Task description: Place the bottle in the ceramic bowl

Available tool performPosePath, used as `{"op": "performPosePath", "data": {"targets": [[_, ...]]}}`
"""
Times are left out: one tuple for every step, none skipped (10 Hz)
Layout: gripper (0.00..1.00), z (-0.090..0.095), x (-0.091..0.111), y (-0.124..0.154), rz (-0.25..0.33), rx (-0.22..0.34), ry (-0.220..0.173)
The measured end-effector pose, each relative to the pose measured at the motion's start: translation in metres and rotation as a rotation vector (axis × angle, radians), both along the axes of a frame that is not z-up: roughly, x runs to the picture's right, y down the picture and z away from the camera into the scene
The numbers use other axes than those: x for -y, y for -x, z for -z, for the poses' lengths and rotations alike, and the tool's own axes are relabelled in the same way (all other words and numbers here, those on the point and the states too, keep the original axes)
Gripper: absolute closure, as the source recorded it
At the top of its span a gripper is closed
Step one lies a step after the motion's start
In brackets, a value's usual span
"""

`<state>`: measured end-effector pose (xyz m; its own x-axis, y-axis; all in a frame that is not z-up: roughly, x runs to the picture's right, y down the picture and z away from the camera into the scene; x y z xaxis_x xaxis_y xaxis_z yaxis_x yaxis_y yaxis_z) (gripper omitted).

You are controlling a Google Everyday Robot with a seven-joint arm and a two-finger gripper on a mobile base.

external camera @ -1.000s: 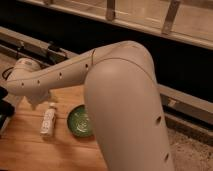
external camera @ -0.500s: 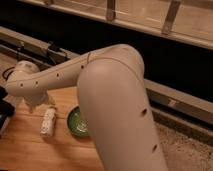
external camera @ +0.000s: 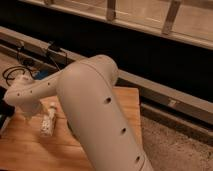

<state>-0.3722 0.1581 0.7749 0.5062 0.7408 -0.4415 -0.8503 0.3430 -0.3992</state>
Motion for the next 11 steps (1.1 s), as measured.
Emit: {"op": "performPosePath", "data": {"targets": [[0.35, 0.000, -0.001, 0.001, 0.008, -0.005, 0.001], [0.35, 0.001, -0.001, 0.002, 0.019, -0.009, -0.004], [0.35, 0.004, 0.006, -0.001, 0.015, -0.016, -0.016], [0.35, 0.004, 0.017, -0.012, 0.010, -0.036, -0.035], [0.35, 0.002, 0.027, -0.023, 0.003, -0.056, -0.052], [0.35, 0.002, 0.031, -0.029, -0.008, -0.067, -0.056], [0.35, -0.001, 0.033, -0.036, -0.024, -0.076, -0.052], [0.35, -0.007, 0.033, -0.042, -0.040, -0.086, -0.042], [0.35, -0.012, 0.032, -0.044, -0.047, -0.090, -0.035], [0.35, -0.017, 0.027, -0.043, -0.055, -0.093, -0.020], [0.35, -0.020, 0.024, -0.043, -0.059, -0.092, -0.009]]}}
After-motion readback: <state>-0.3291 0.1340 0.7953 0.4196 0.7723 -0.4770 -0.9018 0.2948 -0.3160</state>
